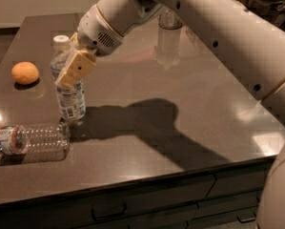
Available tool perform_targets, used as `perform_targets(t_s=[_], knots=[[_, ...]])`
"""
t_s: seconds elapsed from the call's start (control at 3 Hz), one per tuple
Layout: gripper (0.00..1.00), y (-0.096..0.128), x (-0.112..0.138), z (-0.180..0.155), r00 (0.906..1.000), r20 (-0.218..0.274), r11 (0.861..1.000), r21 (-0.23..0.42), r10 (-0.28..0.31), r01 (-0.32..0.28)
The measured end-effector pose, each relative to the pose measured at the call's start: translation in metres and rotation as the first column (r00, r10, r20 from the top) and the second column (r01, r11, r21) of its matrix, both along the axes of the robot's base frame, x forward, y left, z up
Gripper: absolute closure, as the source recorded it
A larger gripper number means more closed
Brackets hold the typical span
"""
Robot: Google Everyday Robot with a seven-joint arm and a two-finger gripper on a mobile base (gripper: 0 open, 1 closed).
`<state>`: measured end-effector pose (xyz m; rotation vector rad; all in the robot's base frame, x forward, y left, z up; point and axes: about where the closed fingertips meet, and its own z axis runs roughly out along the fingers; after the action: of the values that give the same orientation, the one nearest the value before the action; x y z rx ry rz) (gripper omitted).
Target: Move blue plastic bottle near water bottle
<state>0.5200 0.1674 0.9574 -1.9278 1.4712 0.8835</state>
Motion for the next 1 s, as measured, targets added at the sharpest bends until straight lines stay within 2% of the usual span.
perform_targets(t_s=[0.33,1.0], knots=[[0.75,0.0081,-0.0086,-0.0067,0.9994,0.002,0.999,-0.010,0.036,-0.036],[0.30,0.0126,-0.0136,-0.0131,0.9985,-0.005,0.998,-0.015,0.054,-0.054]])
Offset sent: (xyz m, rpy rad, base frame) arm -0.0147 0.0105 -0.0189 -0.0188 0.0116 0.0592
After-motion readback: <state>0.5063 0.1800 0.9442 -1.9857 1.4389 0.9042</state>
